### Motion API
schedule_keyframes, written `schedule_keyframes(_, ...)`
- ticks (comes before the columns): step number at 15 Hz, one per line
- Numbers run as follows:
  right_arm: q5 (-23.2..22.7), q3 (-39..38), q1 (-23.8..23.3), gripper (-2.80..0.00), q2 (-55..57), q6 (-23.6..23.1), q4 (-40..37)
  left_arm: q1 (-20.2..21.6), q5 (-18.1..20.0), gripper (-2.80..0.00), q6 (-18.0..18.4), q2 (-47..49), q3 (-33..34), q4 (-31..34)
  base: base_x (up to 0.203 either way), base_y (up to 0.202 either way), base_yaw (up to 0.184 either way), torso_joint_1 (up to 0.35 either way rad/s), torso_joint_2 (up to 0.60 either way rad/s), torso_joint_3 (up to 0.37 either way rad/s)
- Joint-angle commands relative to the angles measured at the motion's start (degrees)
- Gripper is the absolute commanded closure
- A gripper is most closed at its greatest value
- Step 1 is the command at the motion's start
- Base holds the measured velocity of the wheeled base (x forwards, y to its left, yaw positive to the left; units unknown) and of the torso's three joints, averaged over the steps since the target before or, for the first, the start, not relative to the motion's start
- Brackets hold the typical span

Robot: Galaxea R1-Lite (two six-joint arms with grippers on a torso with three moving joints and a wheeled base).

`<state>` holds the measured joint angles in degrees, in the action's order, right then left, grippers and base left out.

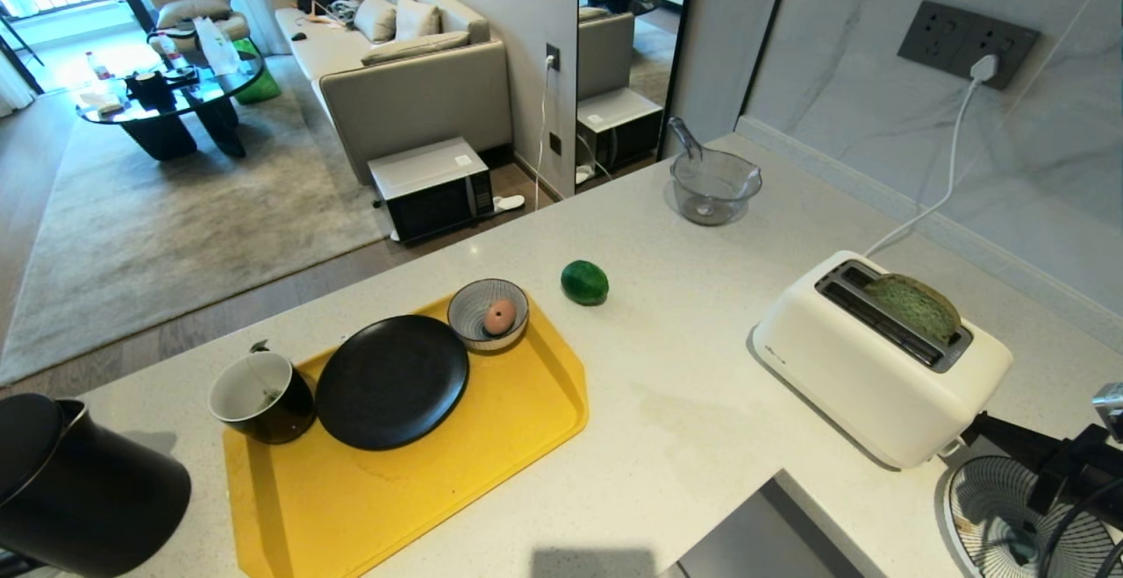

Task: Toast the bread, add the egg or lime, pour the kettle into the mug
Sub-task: Use a bread toaster

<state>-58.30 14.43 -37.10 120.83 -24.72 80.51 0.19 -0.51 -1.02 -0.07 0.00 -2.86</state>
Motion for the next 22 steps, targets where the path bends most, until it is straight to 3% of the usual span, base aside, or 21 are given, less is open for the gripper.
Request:
schedule_keyframes(1, -0.3, 0.0, 0.0, 0.0, 0.0, -0.2, 0.4, 0.0, 0.0, 0.0, 0.0, -0.1, 0.9, 0.0, 0.0, 0.0, 0.0, 0.0, 0.0, 0.0)
schedule_keyframes(22, -0.3, 0.2, 0.0, 0.0, 0.4, -0.2, 0.4, 0.0, 0.0, 0.0, 0.0, -0.1, 0.9, 0.0, 0.0, 0.0, 0.0, 0.0, 0.0, 0.0)
